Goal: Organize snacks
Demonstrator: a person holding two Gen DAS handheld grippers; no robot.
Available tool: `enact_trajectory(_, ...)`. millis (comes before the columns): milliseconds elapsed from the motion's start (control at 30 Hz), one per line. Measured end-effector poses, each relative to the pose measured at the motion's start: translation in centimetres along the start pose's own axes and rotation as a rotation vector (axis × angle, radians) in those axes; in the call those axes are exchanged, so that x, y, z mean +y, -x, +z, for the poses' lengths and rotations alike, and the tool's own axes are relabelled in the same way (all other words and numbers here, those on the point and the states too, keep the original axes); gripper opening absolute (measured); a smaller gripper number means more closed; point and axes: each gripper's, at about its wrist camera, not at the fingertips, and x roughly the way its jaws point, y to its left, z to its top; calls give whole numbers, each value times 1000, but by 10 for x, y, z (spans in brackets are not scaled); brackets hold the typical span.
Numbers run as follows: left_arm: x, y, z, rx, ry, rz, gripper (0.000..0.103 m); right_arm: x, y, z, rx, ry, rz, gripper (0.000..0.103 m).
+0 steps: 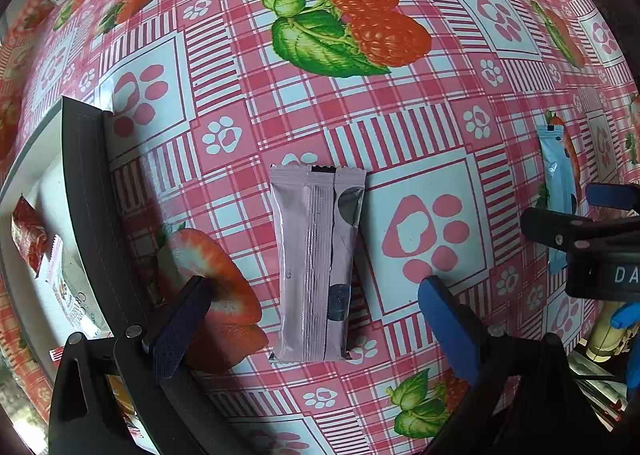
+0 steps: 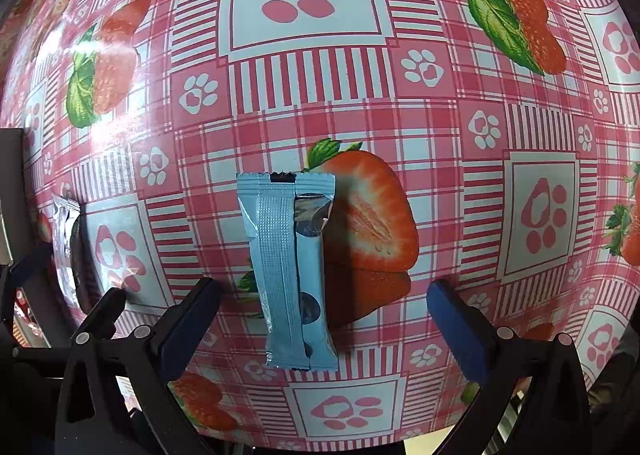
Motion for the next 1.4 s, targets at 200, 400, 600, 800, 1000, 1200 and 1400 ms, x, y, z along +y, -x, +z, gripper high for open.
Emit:
enact_trajectory(200, -3, 1, 7, 32, 0, 2, 97, 1, 0, 6, 44, 10, -2, 102)
enact_trajectory(400, -9, 21, 11, -23, -11, 0, 33, 2, 21, 4, -8, 48, -5, 48)
enact_trajectory(600, 7, 30, 13, -37, 40, -67, 26, -4, 31, 0, -17, 13, 138, 25)
enact_trajectory(800, 20, 55, 7, -83, 65, -98, 26, 11, 47, -8, -31, 30, 196, 25)
enact_trajectory(1000, 41, 79, -4, -130, 115, -103, 26, 44, 66, -3, -50, 81, 220, 25)
enact_trajectory(1200, 59, 87, -21, -150, 163, -91, 26, 72, 51, 7, 23, 121, 119, 28)
enact_trajectory(1400, 73, 97, -35, -174, 187, -34, 26, 97, 36, 10, 31, 128, 67, 74)
